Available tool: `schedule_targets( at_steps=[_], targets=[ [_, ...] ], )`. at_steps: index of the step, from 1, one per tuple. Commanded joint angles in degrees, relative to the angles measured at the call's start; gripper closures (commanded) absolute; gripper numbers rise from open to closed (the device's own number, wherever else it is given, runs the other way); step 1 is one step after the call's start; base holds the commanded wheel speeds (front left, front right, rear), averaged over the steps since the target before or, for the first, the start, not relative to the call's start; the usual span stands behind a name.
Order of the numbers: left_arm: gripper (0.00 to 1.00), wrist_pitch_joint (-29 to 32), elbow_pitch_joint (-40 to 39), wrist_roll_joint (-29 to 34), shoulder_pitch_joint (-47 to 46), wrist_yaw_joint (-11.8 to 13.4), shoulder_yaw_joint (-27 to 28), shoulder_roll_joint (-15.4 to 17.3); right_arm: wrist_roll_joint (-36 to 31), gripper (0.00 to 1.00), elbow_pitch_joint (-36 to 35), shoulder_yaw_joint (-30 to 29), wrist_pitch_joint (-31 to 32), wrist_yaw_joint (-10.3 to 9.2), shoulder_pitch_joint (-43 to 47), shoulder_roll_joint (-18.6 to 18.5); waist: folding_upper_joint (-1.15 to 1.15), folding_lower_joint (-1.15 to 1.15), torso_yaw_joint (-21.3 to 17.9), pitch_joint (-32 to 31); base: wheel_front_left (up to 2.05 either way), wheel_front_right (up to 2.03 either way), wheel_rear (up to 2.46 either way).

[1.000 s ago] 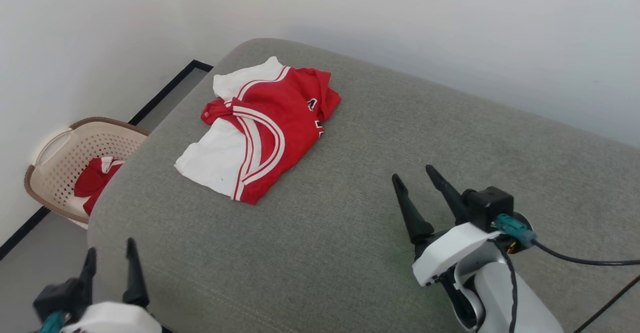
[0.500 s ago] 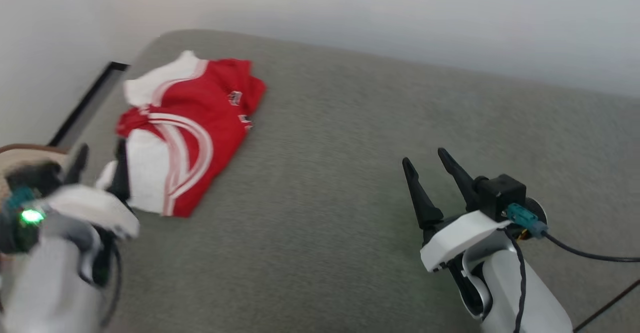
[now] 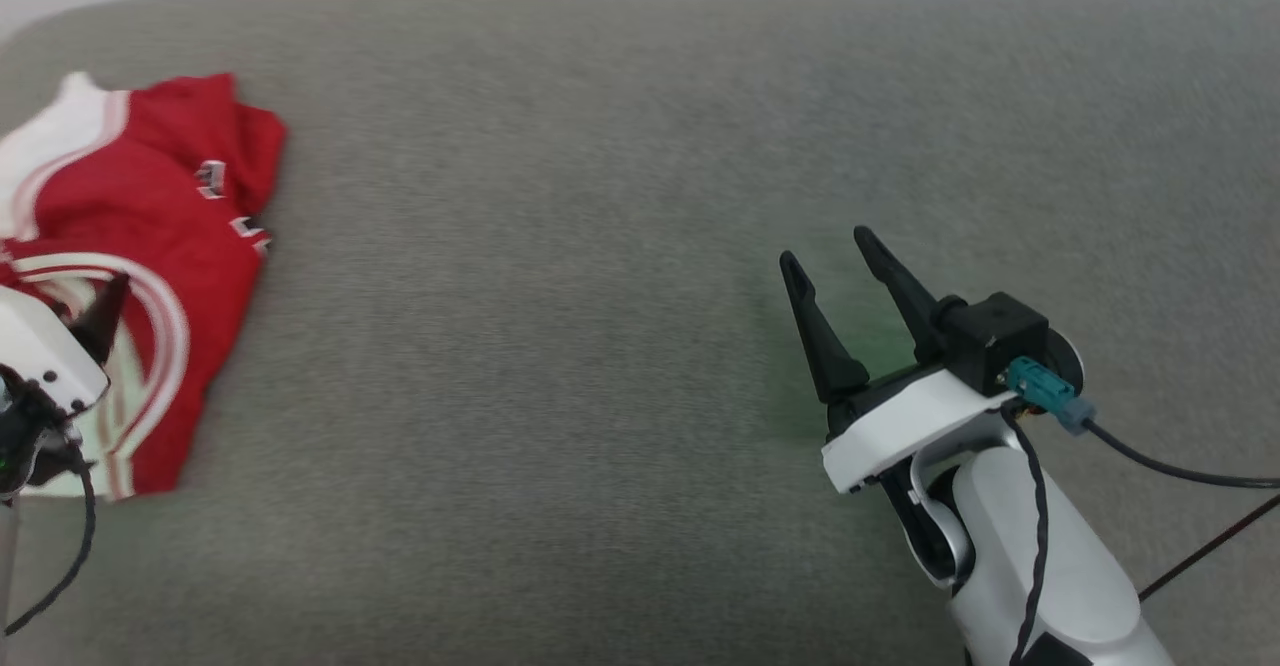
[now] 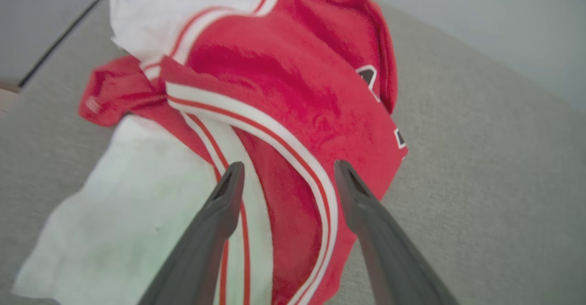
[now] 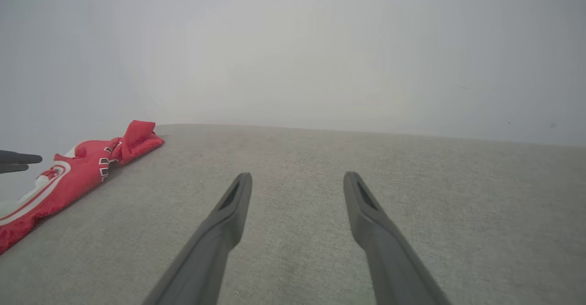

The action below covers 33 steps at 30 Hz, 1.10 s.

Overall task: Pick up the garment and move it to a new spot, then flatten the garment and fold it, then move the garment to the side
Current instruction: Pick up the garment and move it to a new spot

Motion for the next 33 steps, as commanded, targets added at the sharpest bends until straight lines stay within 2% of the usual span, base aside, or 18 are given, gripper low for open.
schedule_targets(
  at_steps=[1, 4, 11, 16, 17, 18, 19, 20, 23, 30, 33],
  targets=[
    [0.0, 3.64, 0.64, -2.57, -0.15, 0.06, -1.04, 0.83, 0.16, 0.0, -0.59, 0.13, -0.29, -0.03, -1.07, -0.05, 0.0, 0.0, -3.66, 3.45, 0.0, 0.0, 0.0],
    [0.0, 8.8, 2.46, -7.56, 0.23, 0.07, -1.11, 2.58, -0.11, 0.0, -1.13, 0.12, -0.29, -0.02, -1.43, -0.05, 0.0, 0.0, -5.17, 4.78, 0.0, 0.0, 0.0],
    [0.0, 12.66, 5.27, -12.16, 1.52, 0.12, -2.64, 4.74, -0.69, 0.0, -3.42, 0.28, -0.29, -0.03, -2.19, -0.02, 0.0, 0.0, -7.78, 7.89, 0.0, 0.0, 0.0],
    [0.0, 13.97, 7.58, -14.59, 1.41, 0.18, -3.99, 3.69, -1.1, 0.0, -4.72, 0.17, -0.3, -0.02, -2.63, -0.02, 0.0, 0.0, -8.28, 9.13, 0.0, 0.0, 0.0],
    [0.08, 14.36, 7.63, -14.88, 1.49, 0.17, -4.42, 3.28, -1.08, 0.0, -4.96, 0.32, -0.29, -0.02, -2.61, -0.03, 0.0, 0.0, -8.3, 9.14, 0.0, 0.0, 0.0],
    [0.58, 14.32, 7.51, -14.98, 1.52, 0.17, -4.81, 3.0, -1.04, 0.0, -5.19, 0.55, -0.29, -0.02, -2.71, -0.03, 0.0, 0.0, -8.29, 9.2, 0.0, 0.0, 0.0],
    [0.89, 13.74, 7.42, -15.11, 1.45, 0.17, -5.05, 2.66, -1.11, 0.0, -5.3, 0.69, -0.29, -0.02, -2.79, -0.02, 0.0, 0.0, -8.17, 9.15, 0.0, 0.0, 0.0],
    [1.0, 13.12, 7.33, -15.31, 1.36, 0.16, -5.31, 2.54, -1.18, 0.0, -5.4, 0.76, -0.29, -0.03, -2.81, -0.03, 0.0, 0.0, -8.03, 9.0, 0.0, 0.0, 0.0],
    [1.0, 10.11, 6.62, -14.79, 0.86, 0.1, -6.31, 2.69, -1.38, 0.0, -5.51, 0.62, -0.29, -0.02, -2.96, -0.05, 0.0, 0.0, -7.36, 8.17, 0.0, 0.0, 0.0],
    [1.0, -2.11, 7.12, -10.08, -1.93, 0.1, -9.26, 6.75, -0.29, 0.0, -4.38, 0.61, -0.29, -0.03, -0.94, -0.06, 0.0, 0.0, -5.71, 3.01, 0.0, 0.0, 0.0],
    [1.0, -6.27, 6.06, -8.14, -3.07, 0.1, -11.36, 7.31, 0.58, 0.0, -4.02, 0.76, -0.3, -0.02, -0.03, -0.03, 0.0, 0.0, -5.4, 0.59, 0.0, 0.0, 0.0]
  ],
)
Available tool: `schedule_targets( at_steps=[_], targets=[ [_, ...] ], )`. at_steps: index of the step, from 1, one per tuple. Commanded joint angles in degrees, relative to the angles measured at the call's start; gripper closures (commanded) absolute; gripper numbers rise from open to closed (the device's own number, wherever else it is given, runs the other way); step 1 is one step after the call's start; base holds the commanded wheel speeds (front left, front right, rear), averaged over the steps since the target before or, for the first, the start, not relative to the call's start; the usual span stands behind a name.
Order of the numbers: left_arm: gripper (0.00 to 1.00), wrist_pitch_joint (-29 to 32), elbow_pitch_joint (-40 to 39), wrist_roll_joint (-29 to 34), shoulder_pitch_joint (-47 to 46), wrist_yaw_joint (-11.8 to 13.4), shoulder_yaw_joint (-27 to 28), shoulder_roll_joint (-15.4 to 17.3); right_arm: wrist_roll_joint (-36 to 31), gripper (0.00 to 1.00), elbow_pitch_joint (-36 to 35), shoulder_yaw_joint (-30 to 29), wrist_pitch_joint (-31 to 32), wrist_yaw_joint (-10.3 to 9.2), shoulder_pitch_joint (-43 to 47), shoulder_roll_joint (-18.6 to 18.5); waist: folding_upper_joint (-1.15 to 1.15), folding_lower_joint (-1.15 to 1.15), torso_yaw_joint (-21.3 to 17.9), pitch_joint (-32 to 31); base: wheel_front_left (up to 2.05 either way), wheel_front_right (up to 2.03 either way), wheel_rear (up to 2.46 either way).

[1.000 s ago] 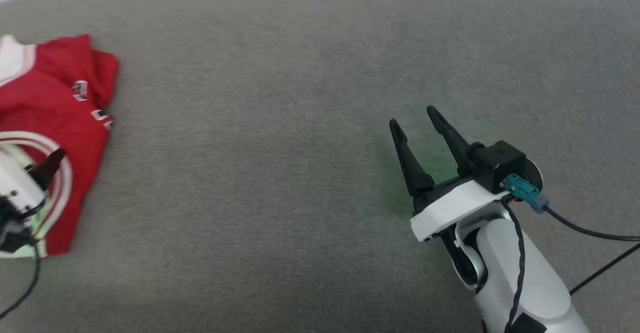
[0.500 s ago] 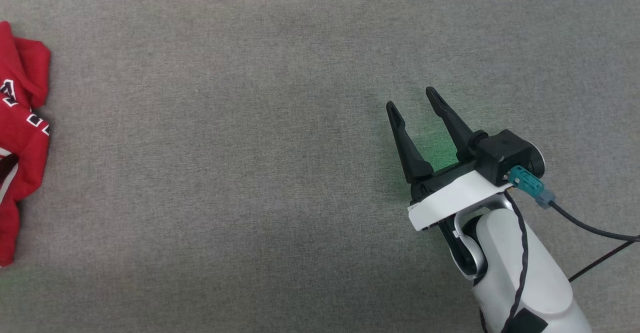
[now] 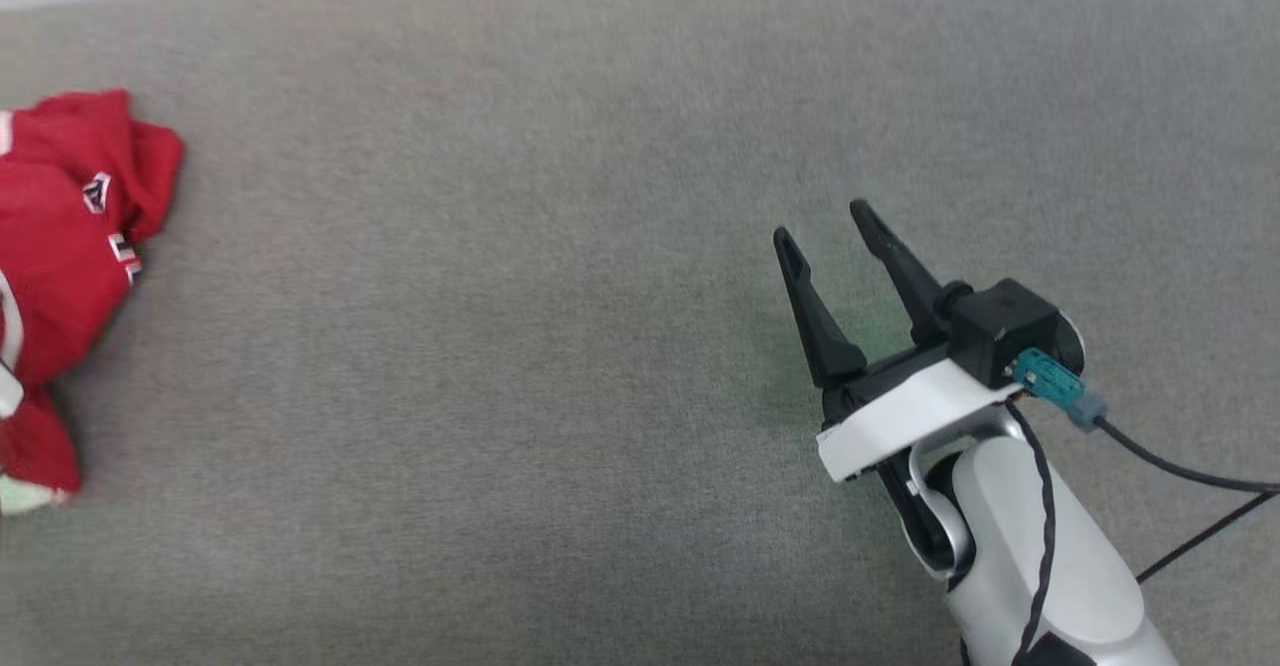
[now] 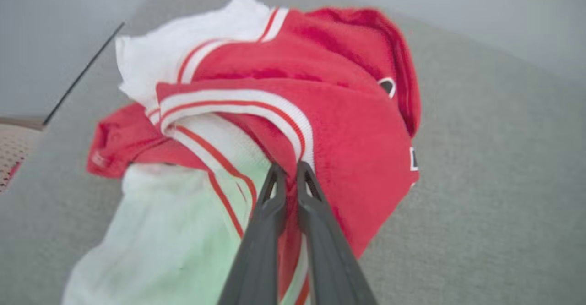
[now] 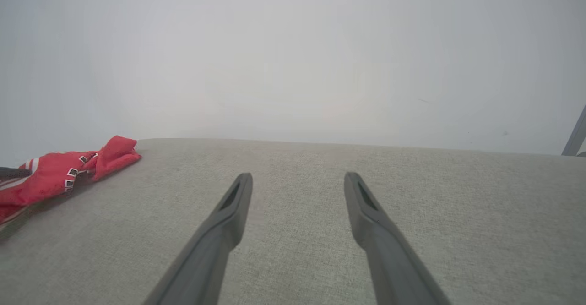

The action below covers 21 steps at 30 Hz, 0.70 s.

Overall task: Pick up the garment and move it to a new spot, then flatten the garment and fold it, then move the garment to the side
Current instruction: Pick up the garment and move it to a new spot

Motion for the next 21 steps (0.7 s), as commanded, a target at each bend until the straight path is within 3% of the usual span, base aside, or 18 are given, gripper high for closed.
schedule_targets(
  at_steps=[1, 9, 16, 21],
  targets=[
    [1.0, -2.68, -1.34, 1.25, -1.59, 0.14, -1.19, 0.2, 0.76, 0.0, 0.11, 0.05, -0.29, -0.01, 1.01, -0.02, 0.0, 0.0, 0.71, -2.97, 0.0, 0.0, 0.0],
    [1.0, -5.9, -15.53, 3.1, -4.93, 0.14, -9.1, -0.01, 2.47, 0.0, -0.8, -1.47, -0.29, -0.01, 3.42, -0.04, 0.0, 0.0, -0.17, -5.51, 0.0, 0.0, 0.0],
    [1.0, -3.97, -30.99, 0.97, -6.53, 0.14, -16.7, 0.09, 4.26, 0.0, -2.51, -2.34, -0.29, -0.01, 3.69, 0.01, 0.0, 0.0, -3.56, -4.89, 0.0, 0.0, 0.0],
    [1.0, -1.58, -42.96, -1.61, -10.75, 0.14, -23.52, -2.28, 6.13, 0.0, -3.92, -2.98, -0.29, -0.01, 4.42, -0.01, 0.0, 0.0, -7.48, -3.74, 0.0, 0.0, 0.0]
  ],
)
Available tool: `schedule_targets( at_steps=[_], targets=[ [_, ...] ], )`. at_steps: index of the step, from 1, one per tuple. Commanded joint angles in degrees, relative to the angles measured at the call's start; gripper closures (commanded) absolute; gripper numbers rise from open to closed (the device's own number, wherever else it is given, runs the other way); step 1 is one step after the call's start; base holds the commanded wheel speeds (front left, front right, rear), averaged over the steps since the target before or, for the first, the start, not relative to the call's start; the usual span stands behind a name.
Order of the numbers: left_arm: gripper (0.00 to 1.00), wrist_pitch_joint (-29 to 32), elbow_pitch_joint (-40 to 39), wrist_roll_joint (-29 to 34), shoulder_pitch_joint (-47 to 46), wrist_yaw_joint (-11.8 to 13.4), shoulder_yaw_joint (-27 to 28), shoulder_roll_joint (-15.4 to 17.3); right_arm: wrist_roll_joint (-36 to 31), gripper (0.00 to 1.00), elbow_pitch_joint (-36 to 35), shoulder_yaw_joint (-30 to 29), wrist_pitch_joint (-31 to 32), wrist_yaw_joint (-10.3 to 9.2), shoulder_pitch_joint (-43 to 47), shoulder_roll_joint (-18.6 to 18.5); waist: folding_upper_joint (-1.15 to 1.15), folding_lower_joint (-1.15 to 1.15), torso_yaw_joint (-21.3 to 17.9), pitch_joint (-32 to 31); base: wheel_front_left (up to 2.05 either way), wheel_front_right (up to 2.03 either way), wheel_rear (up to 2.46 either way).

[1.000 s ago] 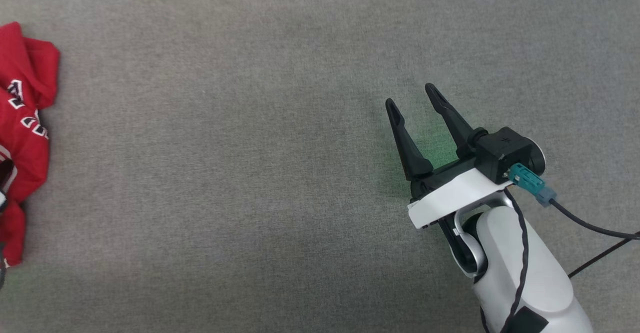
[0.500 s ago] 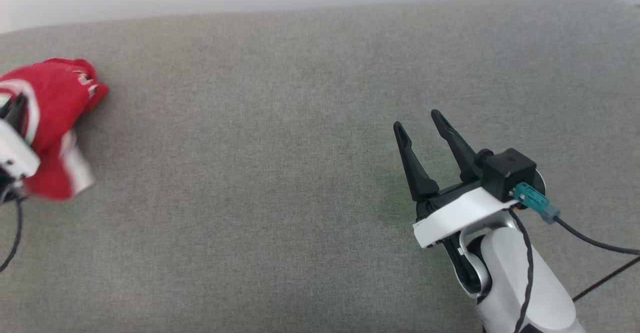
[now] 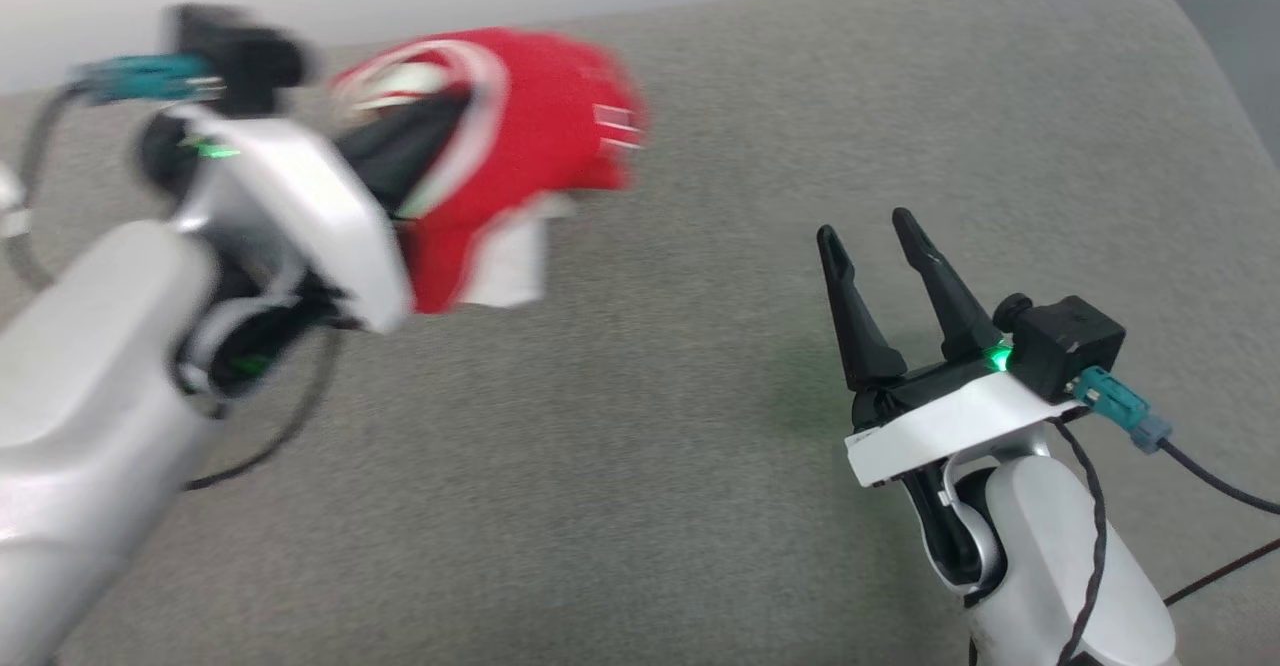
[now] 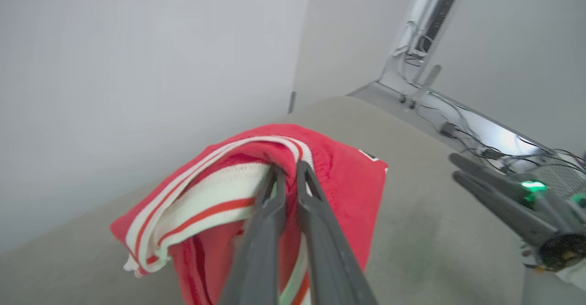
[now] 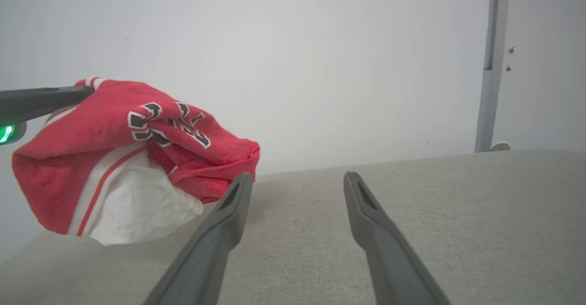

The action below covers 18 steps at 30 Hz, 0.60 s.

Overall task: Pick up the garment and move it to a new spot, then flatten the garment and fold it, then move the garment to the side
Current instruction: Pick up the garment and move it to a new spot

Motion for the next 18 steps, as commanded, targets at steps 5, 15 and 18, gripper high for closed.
schedule_targets(
  at_steps=[5, 15, 18],
  targets=[
    [1.0, 3.36, -11.81, -5.45, -6.68, 0.14, -9.59, -2.27, 2.06, 0.0, -1.55, -0.78, -0.29, -0.02, 0.17, -0.02, 0.0, 0.0, -5.91, 2.71, 0.0, 0.0, 0.0],
    [1.0, 11.44, -9.82, -4.49, -13.83, 0.15, -26.91, 7.36, 5.67, 0.0, -3.59, -1.51, -0.29, -0.02, 2.07, 0.02, 0.0, 0.0, -12.83, 4.84, 0.0, 0.0, 0.0],
    [1.0, 13.39, -6.99, 0.36, -13.65, 0.15, -27.25, 10.23, 6.78, 0.0, -3.96, -1.06, -0.29, -0.02, 2.77, 0.0, 0.0, 0.0, -13.97, 5.43, 0.0, 0.0, 0.0]
  ],
)
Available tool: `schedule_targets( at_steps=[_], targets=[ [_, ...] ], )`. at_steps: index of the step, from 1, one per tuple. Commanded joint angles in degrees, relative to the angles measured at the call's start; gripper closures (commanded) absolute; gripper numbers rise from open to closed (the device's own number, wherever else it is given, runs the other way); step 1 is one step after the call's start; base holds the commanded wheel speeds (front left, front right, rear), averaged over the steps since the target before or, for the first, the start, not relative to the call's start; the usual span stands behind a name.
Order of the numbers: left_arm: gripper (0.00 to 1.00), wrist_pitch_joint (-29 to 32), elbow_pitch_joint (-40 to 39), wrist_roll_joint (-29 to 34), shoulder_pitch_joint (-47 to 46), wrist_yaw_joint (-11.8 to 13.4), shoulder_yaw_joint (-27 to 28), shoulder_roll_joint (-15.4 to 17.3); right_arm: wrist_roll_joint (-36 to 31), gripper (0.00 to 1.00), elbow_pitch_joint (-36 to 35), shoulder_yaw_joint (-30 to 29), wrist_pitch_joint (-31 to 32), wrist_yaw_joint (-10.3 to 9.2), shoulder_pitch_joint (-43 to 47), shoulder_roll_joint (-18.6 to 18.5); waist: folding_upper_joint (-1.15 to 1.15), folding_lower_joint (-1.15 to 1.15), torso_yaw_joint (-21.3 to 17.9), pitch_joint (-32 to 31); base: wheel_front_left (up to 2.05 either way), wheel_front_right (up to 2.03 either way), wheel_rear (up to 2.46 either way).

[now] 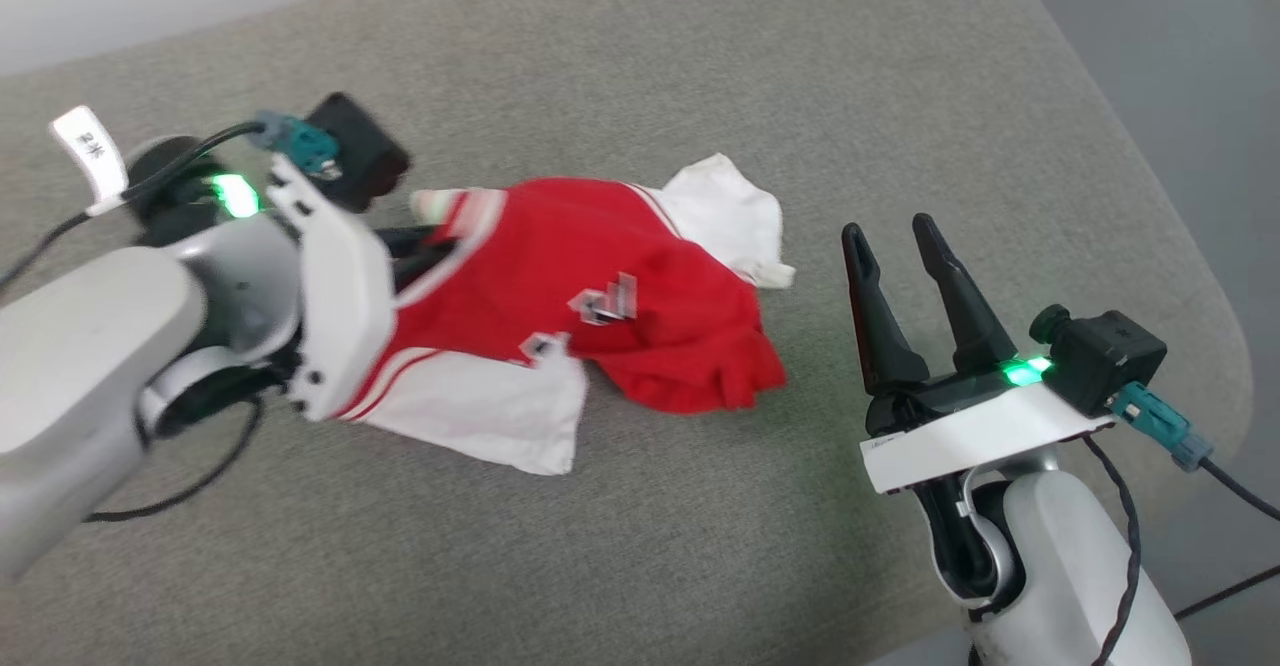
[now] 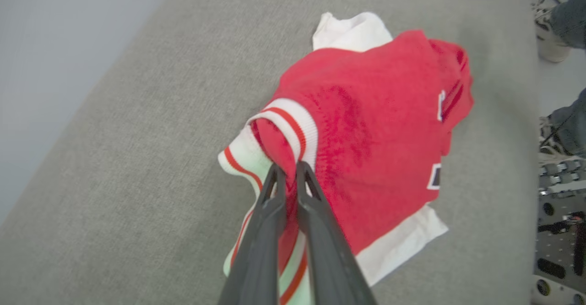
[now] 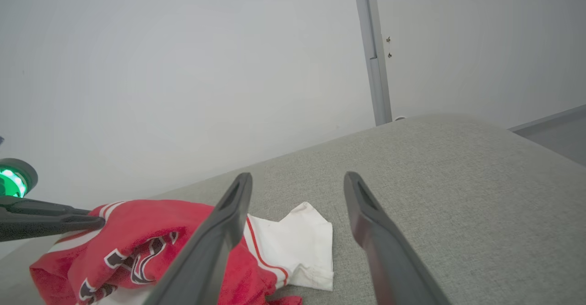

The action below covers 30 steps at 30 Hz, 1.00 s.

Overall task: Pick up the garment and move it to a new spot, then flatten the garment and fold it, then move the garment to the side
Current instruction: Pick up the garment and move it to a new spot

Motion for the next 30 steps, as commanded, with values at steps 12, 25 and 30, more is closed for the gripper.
schedule_targets(
  at_steps=[12, 25, 30],
  targets=[
    [1.0, 1.68, 10.99, 9.65, 4.24, 0.16, -0.11, -0.7, 1.76, 0.0, -1.4, 1.18, -0.29, -0.01, -0.28, 0.02, 0.0, 0.0, -2.84, 2.79, 0.0, 0.0, 0.0],
    [0.53, 0.47, 13.8, 9.86, 4.82, 0.16, -0.41, -2.11, 0.26, 0.0, -1.59, 0.1, -0.29, -0.01, -0.8, 0.02, 0.0, 0.0, -1.7, 4.24, 0.0, 0.0, 0.0],
    [0.0, -4.74, 14.0, 9.02, 2.82, 0.15, -0.13, -3.61, -1.7, 0.0, -0.47, -0.79, -0.29, -0.01, -1.24, 0.01, 0.0, 0.0, 0.87, 2.27, 0.0, 0.0, 0.0]
  ],
)
